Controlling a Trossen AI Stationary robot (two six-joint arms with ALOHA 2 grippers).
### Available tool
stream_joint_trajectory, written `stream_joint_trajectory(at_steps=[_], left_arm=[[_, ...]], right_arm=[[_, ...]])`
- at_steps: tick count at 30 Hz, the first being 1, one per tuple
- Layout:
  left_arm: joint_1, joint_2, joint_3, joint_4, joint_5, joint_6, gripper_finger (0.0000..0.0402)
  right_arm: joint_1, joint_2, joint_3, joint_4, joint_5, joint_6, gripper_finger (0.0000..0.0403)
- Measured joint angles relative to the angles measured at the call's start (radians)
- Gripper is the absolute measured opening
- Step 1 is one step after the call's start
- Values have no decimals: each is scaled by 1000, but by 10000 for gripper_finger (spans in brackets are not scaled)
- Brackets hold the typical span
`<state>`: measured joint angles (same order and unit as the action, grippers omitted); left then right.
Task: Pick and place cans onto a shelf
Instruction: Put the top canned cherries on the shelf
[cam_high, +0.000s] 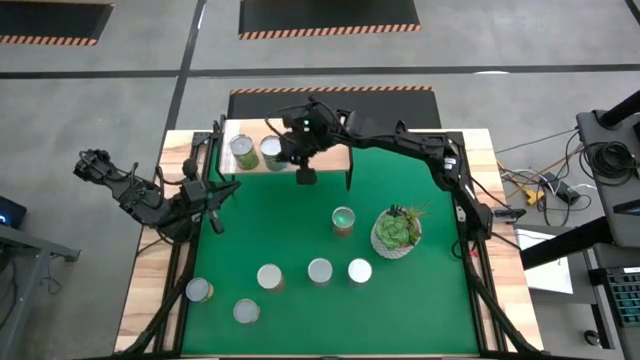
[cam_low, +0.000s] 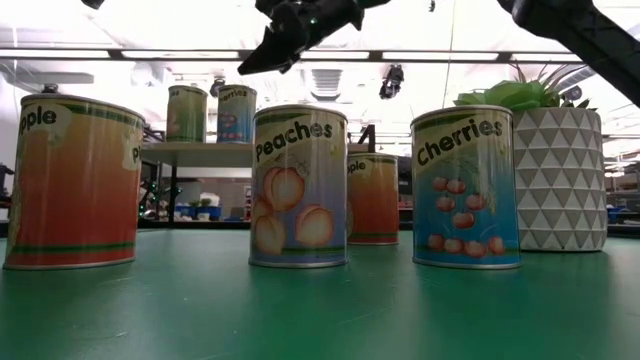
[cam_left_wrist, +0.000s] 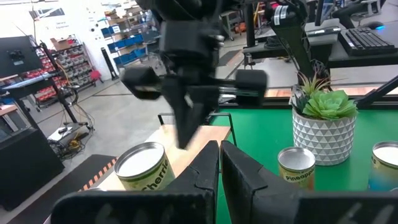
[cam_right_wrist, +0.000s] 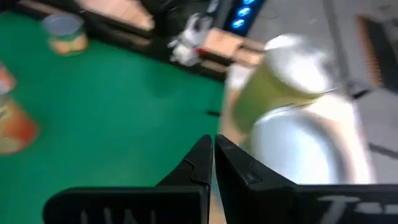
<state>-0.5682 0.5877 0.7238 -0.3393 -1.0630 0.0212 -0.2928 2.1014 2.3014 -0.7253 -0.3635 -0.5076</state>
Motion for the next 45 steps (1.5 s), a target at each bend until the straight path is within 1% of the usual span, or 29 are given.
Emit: stream_joint_trajectory(at_steps=[3,6,8,11,13,14,17,21,28,32,35,38,42,45], left_arm=[[0,0,0,0,0,0,0],[0,0,0,0,0,0,0],[0,0,0,1,0,0,0],[0,2,0,2,0,0,0],[0,3,0,2,0,0,0],[0,3,0,2,0,0,0],[0,6,0,2,0,0,0],[0,6,0,2,0,0,0],[0,6,0,8,0,-17,0],[0,7,0,26,0,-56,0],[1,21,0,71,0,-68,0],[1,61,20,80,1,-86,0],[8,147,68,78,3,-120,0],[28,211,132,42,12,-118,0]], right_arm=[[19,4,-20,-23,-5,0,9],[30,21,-37,-17,15,3,9],[33,37,-38,7,90,3,9],[31,61,-39,49,243,-7,9],[30,63,-40,75,308,-17,9],[29,63,-41,89,320,-22,9],[31,60,-42,136,323,-16,9],[35,52,-37,110,316,-9,9],[89,-6,-36,-82,303,21,9],[147,-35,-36,-225,304,41,9],[204,-56,-51,-296,303,61,9],[262,-72,-85,-326,304,71,9],[337,-92,-135,-325,315,72,9],[381,-122,-183,-319,354,85,9]])
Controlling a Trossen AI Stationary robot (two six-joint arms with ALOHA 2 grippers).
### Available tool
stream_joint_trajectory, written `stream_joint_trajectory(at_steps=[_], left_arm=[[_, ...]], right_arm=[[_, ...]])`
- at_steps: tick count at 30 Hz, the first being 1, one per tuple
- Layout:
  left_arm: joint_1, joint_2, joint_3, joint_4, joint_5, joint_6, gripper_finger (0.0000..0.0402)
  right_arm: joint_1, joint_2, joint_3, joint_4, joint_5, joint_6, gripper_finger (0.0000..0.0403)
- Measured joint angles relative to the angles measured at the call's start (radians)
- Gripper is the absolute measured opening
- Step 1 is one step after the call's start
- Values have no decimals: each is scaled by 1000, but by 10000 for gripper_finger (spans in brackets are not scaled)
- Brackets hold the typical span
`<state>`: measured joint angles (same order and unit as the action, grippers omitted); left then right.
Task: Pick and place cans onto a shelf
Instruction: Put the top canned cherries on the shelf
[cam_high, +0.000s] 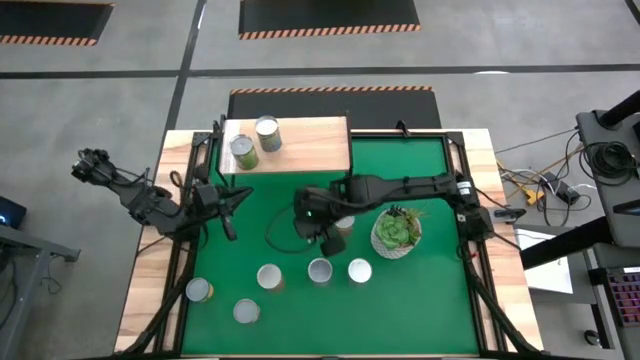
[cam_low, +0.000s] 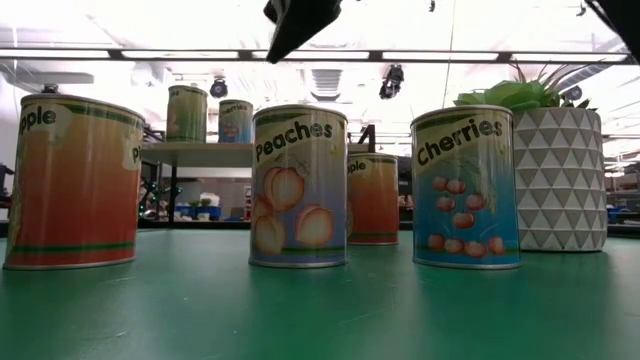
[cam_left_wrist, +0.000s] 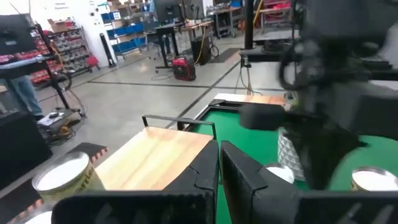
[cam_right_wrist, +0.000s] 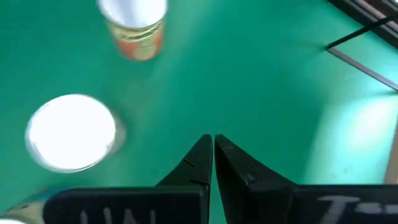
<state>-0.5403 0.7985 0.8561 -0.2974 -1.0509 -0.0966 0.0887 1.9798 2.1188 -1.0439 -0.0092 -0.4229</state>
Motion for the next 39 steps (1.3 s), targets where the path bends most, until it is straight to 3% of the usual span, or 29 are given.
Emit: stream_joint_trajectory(at_steps=[7,12,15,21,29,34,39], left_arm=[[152,122,246,-230,213,2,0],[342,211,396,-434,306,-2,0],[484,263,452,-510,436,12,0],[797,338,474,-544,742,130,0],[1136,444,483,-514,944,250,0],[1249,539,527,-517,1023,271,0],[1265,597,550,-543,1043,272,0]], right_arm=[[34,-157,-238,151,14,52,9],[34,-318,-491,386,13,65,9],[31,-405,-627,521,13,65,9],[31,-559,-859,754,13,43,9],[31,-739,-1107,1027,12,3,9],[28,-818,-1216,1132,12,-8,9],[29,-866,-1260,1136,12,-21,9]])
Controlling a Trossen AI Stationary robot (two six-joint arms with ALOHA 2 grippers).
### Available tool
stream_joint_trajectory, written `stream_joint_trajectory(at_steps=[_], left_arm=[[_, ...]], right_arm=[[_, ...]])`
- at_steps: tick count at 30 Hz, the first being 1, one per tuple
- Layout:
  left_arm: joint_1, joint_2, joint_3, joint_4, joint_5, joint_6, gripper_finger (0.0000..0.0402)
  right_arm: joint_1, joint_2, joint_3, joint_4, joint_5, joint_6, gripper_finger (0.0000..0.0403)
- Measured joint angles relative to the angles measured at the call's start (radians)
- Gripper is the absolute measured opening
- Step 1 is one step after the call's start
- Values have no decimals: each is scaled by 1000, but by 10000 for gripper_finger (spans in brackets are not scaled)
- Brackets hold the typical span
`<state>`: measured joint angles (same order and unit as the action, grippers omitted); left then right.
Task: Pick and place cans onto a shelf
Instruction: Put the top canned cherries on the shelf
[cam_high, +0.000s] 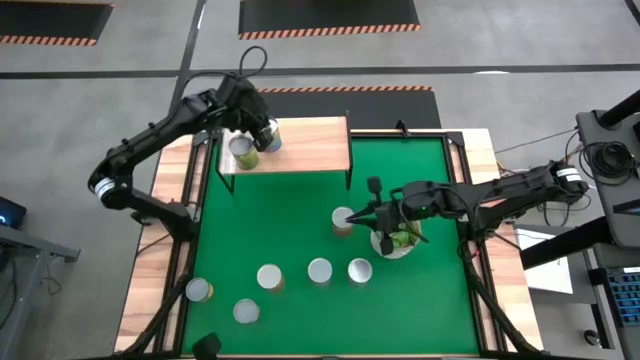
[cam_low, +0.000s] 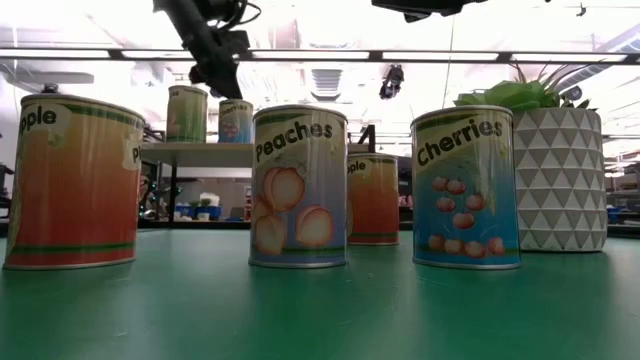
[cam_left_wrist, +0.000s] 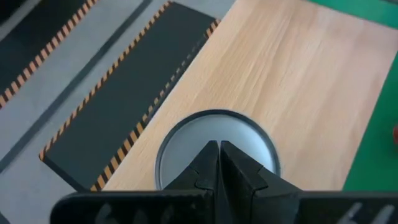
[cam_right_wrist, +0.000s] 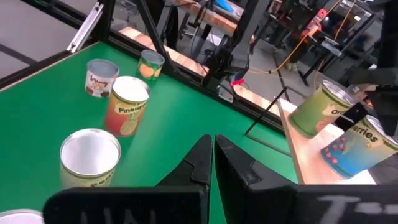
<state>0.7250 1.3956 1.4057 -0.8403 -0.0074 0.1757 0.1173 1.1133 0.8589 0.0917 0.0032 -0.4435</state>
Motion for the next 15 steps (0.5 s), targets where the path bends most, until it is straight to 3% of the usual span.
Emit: stream_joint_trajectory(at_steps=[7,15], left_arm=[[0,29,5,3,-24,-9,0],[0,27,61,-126,-64,-37,0]], right_arm=[[0,-11,-3,1,0,-1,9],[0,-6,-3,2,0,-16,9]])
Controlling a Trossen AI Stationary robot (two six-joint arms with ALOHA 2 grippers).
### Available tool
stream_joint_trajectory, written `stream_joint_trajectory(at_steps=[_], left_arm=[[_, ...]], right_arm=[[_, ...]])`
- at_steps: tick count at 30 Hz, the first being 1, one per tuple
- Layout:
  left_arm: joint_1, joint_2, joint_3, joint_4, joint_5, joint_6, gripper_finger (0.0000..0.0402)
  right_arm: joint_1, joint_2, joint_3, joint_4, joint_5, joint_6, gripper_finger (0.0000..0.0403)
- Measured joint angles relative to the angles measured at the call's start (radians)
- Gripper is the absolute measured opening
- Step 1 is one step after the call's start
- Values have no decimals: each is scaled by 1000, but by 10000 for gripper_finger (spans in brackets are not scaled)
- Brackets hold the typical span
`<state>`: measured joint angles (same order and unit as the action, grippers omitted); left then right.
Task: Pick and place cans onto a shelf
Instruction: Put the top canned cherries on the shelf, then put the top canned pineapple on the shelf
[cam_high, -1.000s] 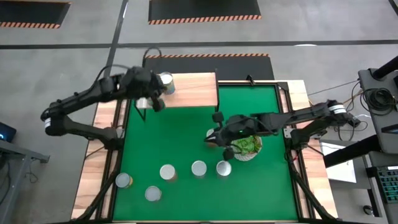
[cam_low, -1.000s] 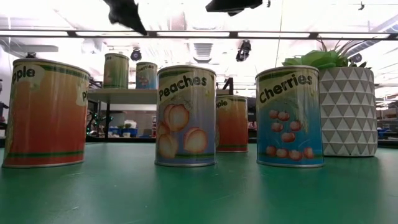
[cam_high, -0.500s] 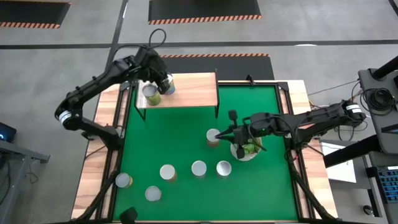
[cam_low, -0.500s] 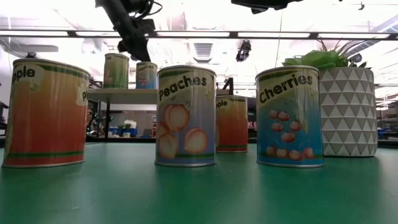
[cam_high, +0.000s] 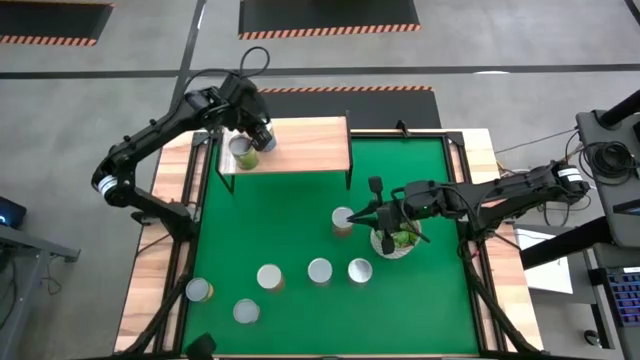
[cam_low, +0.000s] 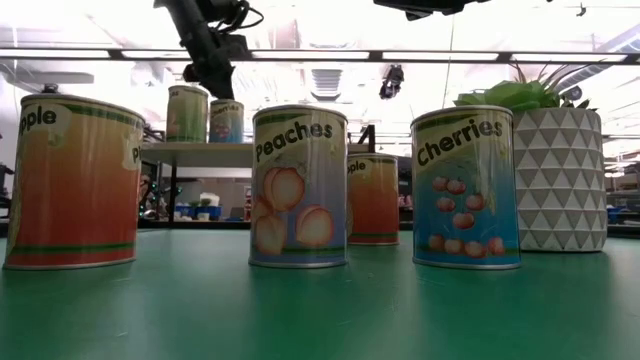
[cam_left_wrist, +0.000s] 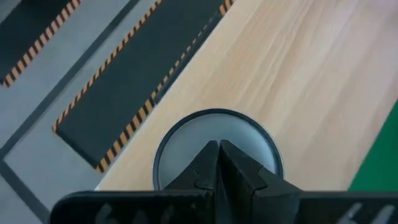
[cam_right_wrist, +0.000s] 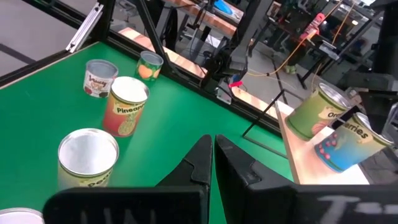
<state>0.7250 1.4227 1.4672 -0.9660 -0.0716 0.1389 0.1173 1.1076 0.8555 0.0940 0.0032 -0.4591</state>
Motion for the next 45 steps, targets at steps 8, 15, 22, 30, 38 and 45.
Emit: stream_joint_trajectory(at_steps=[8,15,22,30,38,45], left_arm=[[0,0,36,-85,-24,-14,0],[0,-1,29,-119,-159,-17,0],[0,-2,29,-151,-230,-36,0],[0,-7,29,-179,-266,-44,0],[0,-47,26,-211,-256,-55,0],[0,-71,26,-183,-256,-58,0]], right_arm=[[0,0,0,-1,0,6,9],[0,0,0,-1,0,15,9],[0,0,0,-1,0,15,9],[0,0,0,-2,0,15,9],[0,1,0,-6,0,13,9],[0,1,0,-6,0,13,9]])
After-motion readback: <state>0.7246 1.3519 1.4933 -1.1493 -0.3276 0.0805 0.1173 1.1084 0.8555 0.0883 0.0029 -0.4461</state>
